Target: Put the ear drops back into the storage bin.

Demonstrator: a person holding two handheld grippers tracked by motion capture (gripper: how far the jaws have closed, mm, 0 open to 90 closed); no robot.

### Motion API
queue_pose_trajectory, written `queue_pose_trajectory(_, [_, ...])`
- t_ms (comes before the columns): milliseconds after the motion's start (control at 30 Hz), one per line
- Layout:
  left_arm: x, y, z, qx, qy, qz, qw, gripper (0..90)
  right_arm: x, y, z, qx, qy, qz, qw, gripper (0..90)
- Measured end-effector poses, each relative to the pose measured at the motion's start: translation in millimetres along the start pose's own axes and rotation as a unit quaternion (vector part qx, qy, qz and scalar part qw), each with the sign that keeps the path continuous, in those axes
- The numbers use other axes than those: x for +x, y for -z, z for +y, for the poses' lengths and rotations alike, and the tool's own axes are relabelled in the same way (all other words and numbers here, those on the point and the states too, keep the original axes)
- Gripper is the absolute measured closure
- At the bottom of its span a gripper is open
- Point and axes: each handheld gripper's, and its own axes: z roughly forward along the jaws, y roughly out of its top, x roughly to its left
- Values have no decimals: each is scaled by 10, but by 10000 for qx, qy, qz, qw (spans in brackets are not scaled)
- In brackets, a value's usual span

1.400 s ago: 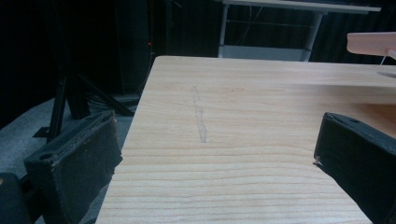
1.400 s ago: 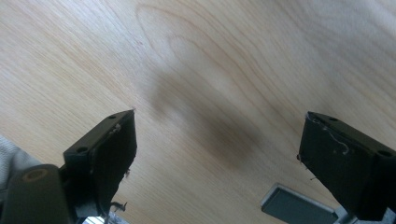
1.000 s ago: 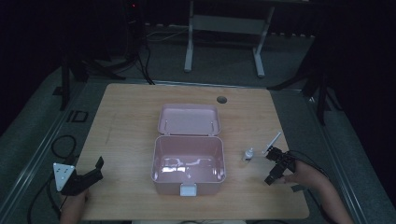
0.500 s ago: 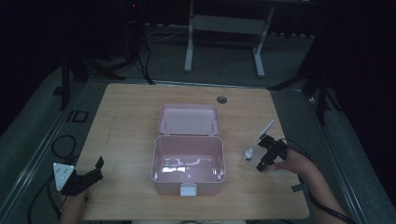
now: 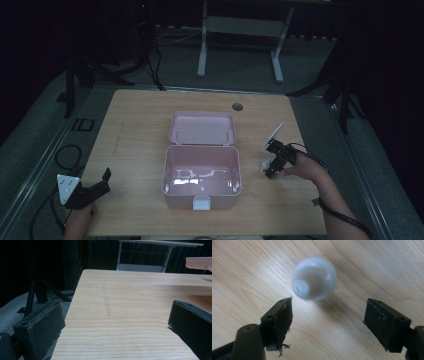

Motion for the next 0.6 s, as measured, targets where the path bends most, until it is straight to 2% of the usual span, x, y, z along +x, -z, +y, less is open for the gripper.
queue_pose_trajectory(167, [0,1,0,2,-7,-3,10000,5,34,-27,99,53,95,-37,9999,263])
queue_pose_trajectory(367, [-1,0,0,2,-5,-5,10000,5,58,-30,208,131,159,-118,9997,361])
queue_pose_trajectory(600, [-1,0,0,0,-14,-10,10000,5,108,-80,310,276,251,-78,9993,445])
